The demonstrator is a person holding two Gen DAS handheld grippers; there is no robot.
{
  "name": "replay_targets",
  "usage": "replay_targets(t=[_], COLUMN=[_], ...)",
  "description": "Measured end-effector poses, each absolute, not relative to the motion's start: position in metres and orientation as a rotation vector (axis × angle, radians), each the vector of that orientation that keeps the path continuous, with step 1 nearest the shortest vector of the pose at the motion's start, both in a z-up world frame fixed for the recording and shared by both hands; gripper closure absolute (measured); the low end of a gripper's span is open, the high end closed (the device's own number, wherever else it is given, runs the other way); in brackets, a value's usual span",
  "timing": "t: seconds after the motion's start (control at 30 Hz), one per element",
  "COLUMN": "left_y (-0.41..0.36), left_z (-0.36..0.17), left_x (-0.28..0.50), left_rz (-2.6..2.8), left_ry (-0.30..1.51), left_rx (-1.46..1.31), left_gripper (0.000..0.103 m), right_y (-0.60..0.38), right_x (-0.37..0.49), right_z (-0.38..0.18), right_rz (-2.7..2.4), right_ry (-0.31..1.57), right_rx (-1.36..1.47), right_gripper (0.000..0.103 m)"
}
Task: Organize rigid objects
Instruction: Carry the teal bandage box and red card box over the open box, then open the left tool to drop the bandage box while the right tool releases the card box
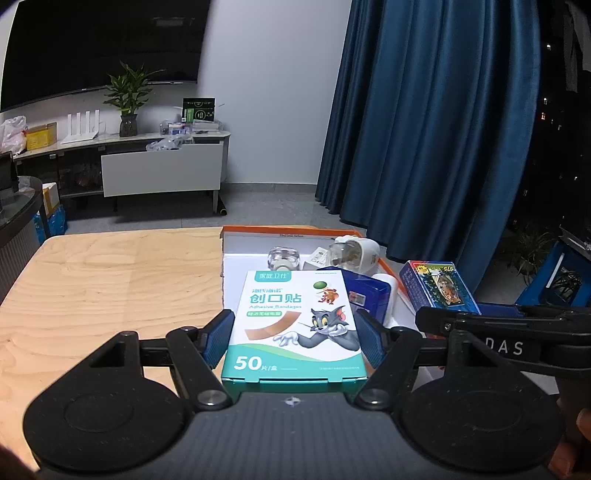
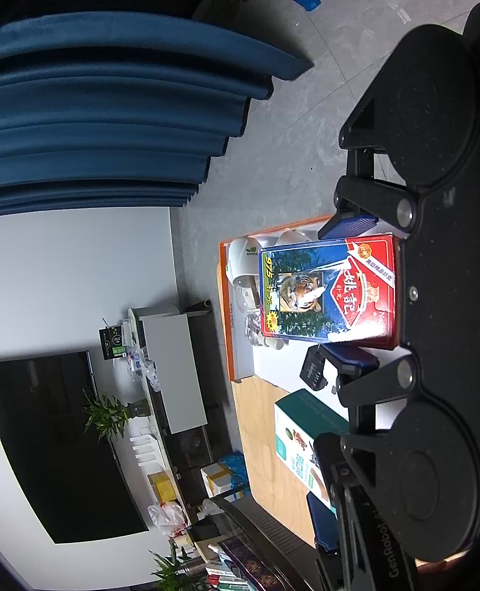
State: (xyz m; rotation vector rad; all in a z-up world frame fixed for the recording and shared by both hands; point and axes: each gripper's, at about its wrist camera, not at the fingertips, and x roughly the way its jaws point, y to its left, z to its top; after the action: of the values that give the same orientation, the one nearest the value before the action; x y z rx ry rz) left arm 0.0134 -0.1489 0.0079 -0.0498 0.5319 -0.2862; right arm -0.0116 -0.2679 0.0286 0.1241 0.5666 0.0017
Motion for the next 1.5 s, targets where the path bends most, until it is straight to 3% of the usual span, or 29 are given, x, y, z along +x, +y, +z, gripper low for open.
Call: replay_targets(t=[0.77, 1.5], left_y=[-0.155, -0.159], left_z=[0.013, -0.009], left_x=[0.005, 0.031], left_rz=[-0.297, -0.301], left_ry=[0.505, 0.552], left_rx=[-0.052, -0.026], left_gripper=[0.032, 0.032], right_y=[-0.273, -0.280], right_x=[-0.027, 0.027], right_z=[0.037, -0.003], right_rz=[-0.012, -0.031], right_ry=[0.528, 0.635], right_rx=[0.109, 0.094], right_gripper=[0.032, 0.031])
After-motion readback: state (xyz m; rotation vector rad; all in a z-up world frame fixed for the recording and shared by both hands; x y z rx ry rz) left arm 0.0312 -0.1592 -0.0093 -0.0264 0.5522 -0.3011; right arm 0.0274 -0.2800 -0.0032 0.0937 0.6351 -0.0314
